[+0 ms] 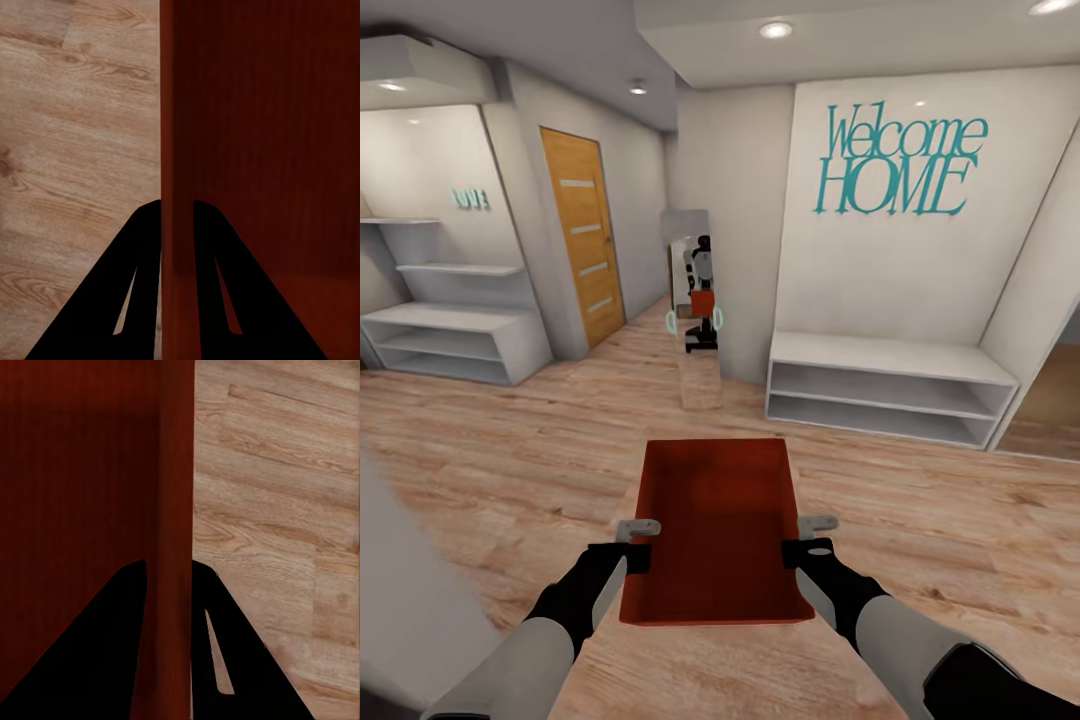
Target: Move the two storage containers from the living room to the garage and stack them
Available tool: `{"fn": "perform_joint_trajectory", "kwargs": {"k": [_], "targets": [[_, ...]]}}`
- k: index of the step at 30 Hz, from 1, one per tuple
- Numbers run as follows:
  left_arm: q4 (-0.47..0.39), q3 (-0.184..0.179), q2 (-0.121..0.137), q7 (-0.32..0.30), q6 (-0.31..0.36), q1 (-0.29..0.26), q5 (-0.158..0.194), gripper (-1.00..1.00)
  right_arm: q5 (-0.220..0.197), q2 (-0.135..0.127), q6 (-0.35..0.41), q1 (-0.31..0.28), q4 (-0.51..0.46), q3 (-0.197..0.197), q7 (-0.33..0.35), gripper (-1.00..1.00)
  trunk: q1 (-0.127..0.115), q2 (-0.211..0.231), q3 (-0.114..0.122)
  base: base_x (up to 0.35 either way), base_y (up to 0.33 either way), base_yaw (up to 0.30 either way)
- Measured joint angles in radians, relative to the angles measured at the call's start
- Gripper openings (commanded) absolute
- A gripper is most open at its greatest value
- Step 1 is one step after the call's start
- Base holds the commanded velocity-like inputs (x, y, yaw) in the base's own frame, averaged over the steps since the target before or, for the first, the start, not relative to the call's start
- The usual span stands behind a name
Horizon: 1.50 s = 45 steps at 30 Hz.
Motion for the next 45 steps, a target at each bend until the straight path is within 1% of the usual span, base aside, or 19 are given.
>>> {"fn": "perform_joint_trajectory", "kwargs": {"k": [17, 34, 45], "targets": [[0.000, 0.000, 0.000, 0.000, 0.000, 0.000, 0.000, -1.00, -0.001, -0.001, 0.000, 0.000, 0.000, 0.001, 0.000, -1.00, 0.000, 0.000, 0.000, 0.322, 0.000, 0.005], [0.000, 0.000, 0.000, 0.000, 0.000, 0.000, 0.000, -1.00, -0.002, -0.001, 0.000, 0.000, 0.000, 0.002, 0.001, -1.00, 0.000, 0.000, 0.000, 0.322, 0.000, 0.248], [0.000, 0.000, -0.001, 0.000, 0.000, 0.000, 0.000, -1.00, -0.005, -0.002, 0.000, 0.000, -0.001, 0.003, 0.002, -1.00, 0.000, 0.000, 0.000, 0.322, 0.000, 0.030]]}}
